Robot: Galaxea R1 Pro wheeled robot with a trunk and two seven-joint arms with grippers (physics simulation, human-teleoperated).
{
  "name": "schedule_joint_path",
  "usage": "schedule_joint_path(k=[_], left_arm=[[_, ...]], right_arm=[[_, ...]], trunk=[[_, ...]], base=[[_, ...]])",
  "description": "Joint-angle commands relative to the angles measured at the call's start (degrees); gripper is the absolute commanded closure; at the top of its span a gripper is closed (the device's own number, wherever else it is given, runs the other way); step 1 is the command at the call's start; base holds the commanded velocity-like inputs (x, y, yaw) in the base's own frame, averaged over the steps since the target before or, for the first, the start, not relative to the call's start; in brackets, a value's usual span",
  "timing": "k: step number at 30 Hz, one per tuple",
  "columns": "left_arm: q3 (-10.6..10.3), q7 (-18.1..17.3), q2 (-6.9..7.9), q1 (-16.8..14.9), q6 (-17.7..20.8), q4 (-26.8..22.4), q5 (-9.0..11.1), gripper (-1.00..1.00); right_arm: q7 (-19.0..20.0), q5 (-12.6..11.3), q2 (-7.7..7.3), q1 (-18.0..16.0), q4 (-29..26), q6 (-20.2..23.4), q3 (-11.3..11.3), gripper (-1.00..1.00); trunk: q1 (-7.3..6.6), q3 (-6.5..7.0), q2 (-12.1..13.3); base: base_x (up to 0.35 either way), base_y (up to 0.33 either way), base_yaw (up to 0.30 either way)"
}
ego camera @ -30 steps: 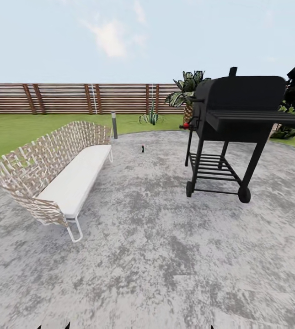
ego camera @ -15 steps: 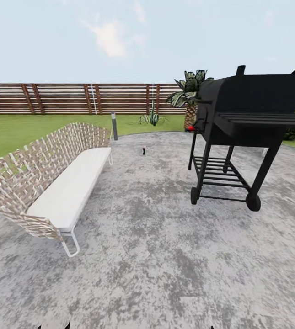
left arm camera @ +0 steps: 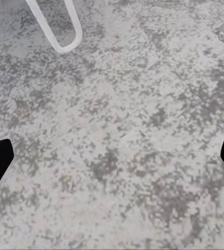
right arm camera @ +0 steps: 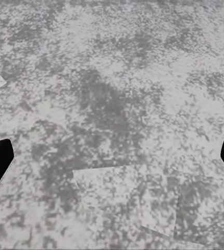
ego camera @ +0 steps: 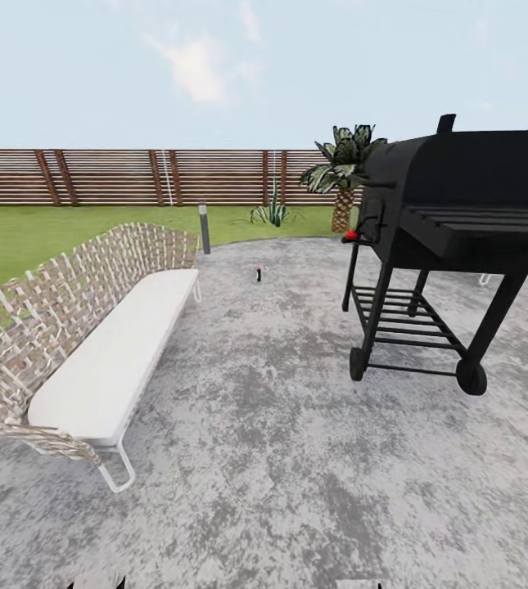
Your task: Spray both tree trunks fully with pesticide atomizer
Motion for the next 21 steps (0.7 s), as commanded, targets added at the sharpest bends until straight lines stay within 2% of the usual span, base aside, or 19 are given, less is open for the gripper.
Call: schedule_joint_path(k=[1, 21], left_arm=[[0.09, -0.05, -0.01, -0.03, -0.18, 0.05, 0.11, -1.0], [0.09, -0.05, -0.01, -0.03, -0.18, 0.05, 0.11, -1.0]], right_arm=[[0.04, 0.09, 0.01, -0.03, 0.05, -0.18, -0.08, -1.0], [-0.05, 0.13, 0.01, -0.03, 0.1, -0.18, -0.08, -1.0]], trunk=[[0.03, -0.05, -0.02], [0.03, -0.05, -0.02]], base=[[0.34, 0.004, 0.0], [0.34, 0.0, 0.0]])
